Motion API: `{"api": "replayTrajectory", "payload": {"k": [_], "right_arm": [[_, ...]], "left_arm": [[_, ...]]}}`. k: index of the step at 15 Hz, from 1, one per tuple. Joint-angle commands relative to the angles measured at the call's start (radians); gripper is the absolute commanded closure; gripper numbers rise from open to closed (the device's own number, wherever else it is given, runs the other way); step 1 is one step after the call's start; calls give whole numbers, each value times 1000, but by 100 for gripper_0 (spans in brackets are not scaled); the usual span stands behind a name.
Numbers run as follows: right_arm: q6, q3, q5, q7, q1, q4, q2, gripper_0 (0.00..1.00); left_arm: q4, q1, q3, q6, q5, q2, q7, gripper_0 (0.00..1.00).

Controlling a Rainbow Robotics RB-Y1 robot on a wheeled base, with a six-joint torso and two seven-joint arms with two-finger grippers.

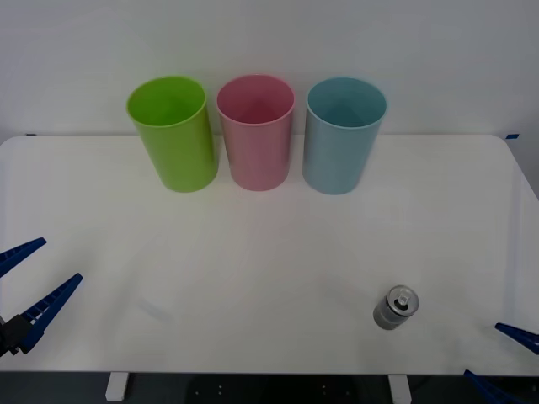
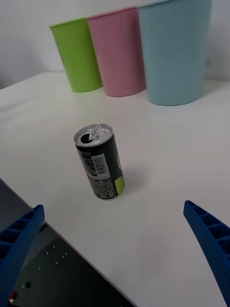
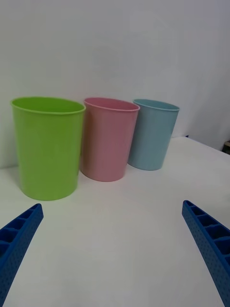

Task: Grasp the object on the table and drop it into the matching bin: aluminum can to the light blue bin, PET bottle to the pink bin.

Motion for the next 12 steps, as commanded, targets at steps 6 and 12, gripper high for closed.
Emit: {"api": "replayTrajectory", "payload": {"k": [6, 12], "right_arm": [[38, 101, -53, 81, -76, 112, 12, 0], [85, 141, -52, 120, -111, 125, 55, 0]], "left_arm": [[0, 0, 0, 0, 0, 0, 0, 0], [0, 0, 0, 0, 0, 0, 0, 0]]}}
